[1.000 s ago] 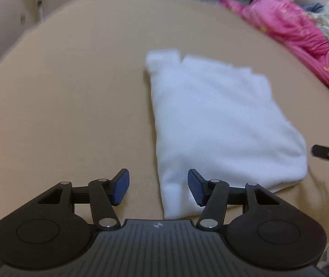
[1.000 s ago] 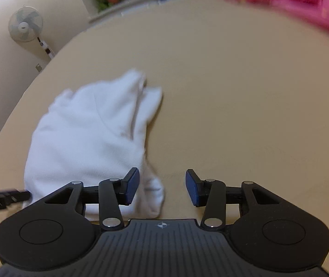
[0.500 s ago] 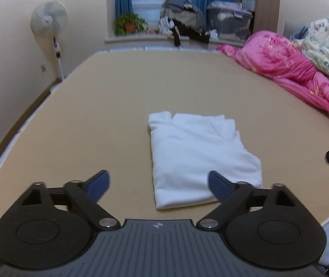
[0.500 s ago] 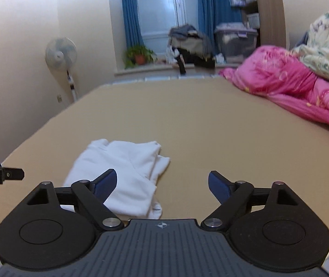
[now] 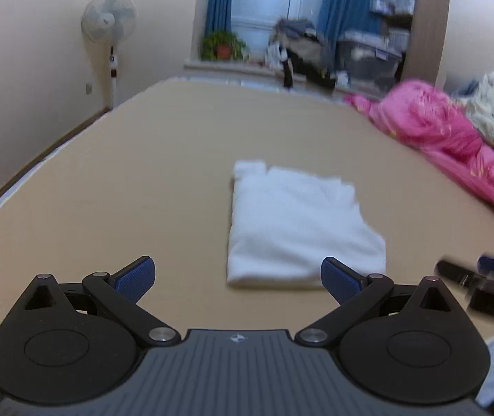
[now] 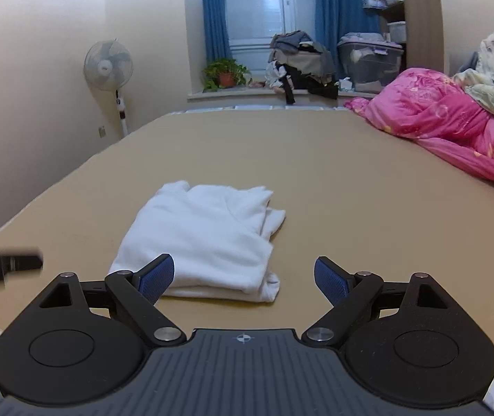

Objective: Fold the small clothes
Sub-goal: 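Release the shirt and lift both tools away from it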

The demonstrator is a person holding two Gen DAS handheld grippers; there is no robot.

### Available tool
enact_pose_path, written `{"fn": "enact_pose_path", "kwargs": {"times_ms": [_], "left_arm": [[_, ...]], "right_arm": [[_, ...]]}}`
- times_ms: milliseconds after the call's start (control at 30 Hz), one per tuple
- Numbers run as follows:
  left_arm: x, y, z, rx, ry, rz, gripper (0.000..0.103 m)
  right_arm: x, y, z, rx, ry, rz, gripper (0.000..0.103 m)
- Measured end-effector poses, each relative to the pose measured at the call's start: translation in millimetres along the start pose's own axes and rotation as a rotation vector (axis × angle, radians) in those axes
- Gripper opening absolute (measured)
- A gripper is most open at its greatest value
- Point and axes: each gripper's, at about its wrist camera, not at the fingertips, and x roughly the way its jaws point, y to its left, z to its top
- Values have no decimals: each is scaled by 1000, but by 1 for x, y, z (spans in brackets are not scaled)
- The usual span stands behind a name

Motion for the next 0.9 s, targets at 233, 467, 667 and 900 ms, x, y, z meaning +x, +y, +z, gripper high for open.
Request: {"fn": "enact_pose_path", "kwargs": {"times_ms": [233, 467, 667, 900], "left_arm": [[38, -10, 2, 13, 107, 51, 102], [56, -11, 6, 24, 130, 36, 102], [60, -17, 2, 30, 126, 40, 102], [57, -17, -1, 20, 120, 24, 102]], "right_arm": [[26, 11, -8, -59, 49, -32, 92], [44, 4, -9, -25, 92, -30, 95], [51, -1, -7, 25, 121, -23, 98], [52, -4, -4, 62, 131, -27, 99]]}}
